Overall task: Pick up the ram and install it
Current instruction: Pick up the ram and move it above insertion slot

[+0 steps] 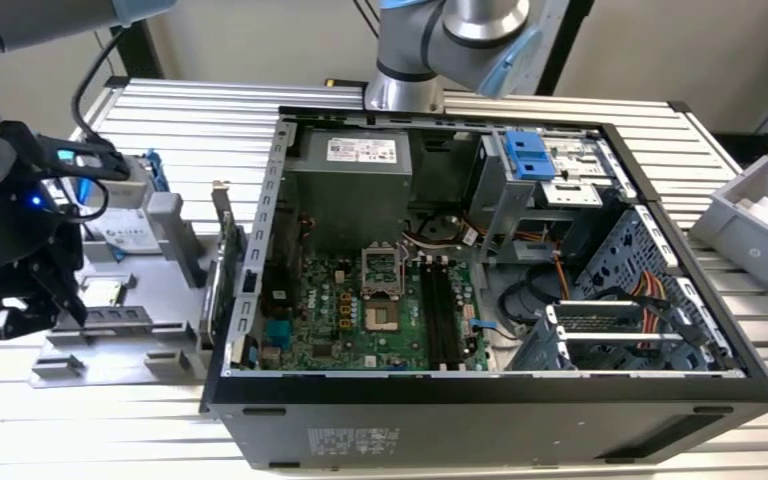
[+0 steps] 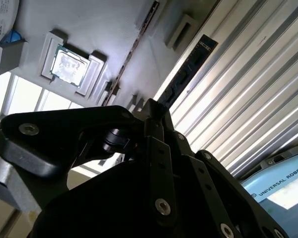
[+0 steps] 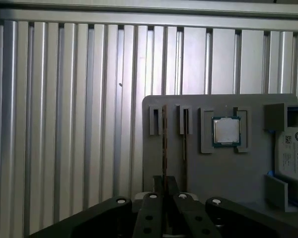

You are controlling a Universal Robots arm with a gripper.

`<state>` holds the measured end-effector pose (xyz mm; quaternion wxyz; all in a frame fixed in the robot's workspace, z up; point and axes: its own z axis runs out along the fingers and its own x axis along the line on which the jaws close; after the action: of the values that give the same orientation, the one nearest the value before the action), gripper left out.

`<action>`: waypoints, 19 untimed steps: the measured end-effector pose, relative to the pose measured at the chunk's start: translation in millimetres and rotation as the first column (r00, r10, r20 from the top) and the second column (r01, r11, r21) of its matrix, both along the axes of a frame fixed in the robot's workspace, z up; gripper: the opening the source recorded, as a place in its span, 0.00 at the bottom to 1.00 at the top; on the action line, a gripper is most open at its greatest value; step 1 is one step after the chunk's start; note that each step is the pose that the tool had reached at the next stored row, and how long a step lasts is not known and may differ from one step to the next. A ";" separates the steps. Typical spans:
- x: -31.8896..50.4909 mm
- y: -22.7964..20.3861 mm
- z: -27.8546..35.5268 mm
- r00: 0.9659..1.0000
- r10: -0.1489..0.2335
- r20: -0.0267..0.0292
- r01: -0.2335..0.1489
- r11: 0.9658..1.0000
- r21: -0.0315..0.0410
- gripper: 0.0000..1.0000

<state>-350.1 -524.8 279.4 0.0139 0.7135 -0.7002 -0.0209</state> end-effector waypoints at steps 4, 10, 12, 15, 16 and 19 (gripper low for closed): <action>0.0 0.0 5.4 1.000 0.000 0.000 0.000 1.000 0.000 0.00; 0.0 0.0 14.7 1.000 0.000 0.000 0.000 1.000 0.000 0.00; 0.0 0.0 17.9 1.000 0.000 0.000 0.000 1.000 0.000 0.00; 0.0 0.0 22.7 1.000 0.000 0.000 0.000 1.000 0.000 0.00; 0.0 0.0 24.5 1.000 0.000 0.000 0.000 1.000 0.000 0.00; 0.0 0.0 29.4 1.000 0.000 0.000 0.000 1.000 0.000 0.00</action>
<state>-350.1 -524.8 308.7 0.0140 0.7135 -0.7002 -0.0209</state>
